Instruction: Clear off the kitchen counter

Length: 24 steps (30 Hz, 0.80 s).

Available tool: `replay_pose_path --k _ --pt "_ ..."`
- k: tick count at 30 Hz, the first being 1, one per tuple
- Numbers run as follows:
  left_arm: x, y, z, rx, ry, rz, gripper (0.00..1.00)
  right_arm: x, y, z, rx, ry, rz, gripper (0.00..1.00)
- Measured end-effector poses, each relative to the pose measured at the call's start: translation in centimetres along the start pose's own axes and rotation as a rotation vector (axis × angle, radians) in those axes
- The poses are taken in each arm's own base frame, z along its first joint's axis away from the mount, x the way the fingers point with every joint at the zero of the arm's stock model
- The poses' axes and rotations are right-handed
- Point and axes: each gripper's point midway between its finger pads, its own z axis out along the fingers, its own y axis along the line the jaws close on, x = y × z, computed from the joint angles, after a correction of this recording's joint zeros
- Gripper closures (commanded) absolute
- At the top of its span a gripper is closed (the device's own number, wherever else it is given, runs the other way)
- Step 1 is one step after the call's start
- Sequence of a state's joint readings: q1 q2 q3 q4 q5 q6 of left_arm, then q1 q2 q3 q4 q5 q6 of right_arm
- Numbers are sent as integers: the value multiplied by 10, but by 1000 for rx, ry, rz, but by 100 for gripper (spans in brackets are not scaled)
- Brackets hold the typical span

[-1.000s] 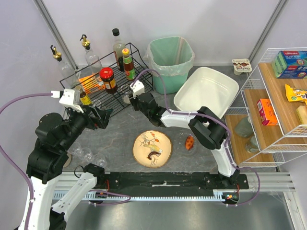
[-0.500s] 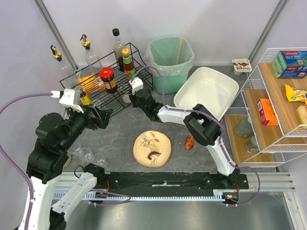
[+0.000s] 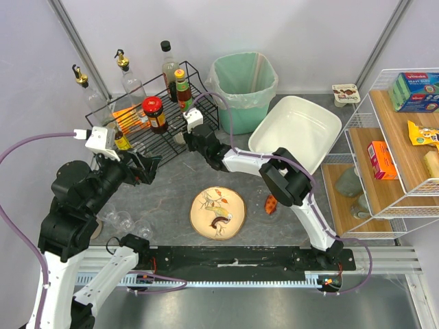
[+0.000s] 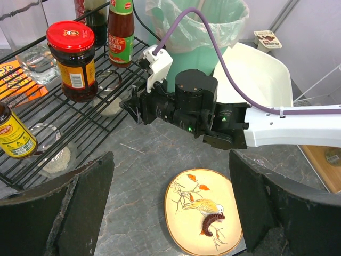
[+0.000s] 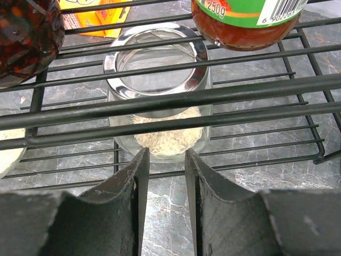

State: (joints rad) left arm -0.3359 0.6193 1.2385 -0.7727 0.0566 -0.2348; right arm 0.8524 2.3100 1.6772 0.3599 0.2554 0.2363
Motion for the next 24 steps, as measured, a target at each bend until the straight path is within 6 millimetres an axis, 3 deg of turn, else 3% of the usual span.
replay_pose_path --k 4,8,11,18,21,24 --pt "0 0 0 0 1 0 6 4 -1 -3 -3 7 -2 49" --pt "1 -1 0 4 3 0 6 20 -5 -26 -12 66 -15 40" --pt "2 -3 0 19 12 0 5 20 -7 -57 -29 119 -10 34" --pt "13 -14 2 84 53 -4 5 -11 -12 -147 -60 164 69 18" --pt "29 -18 7 121 104 -18 5 -5 -22 -186 -41 211 108 15" --pt "55 -23 17 163 192 -53 5 14 -34 -215 -4 276 126 16"
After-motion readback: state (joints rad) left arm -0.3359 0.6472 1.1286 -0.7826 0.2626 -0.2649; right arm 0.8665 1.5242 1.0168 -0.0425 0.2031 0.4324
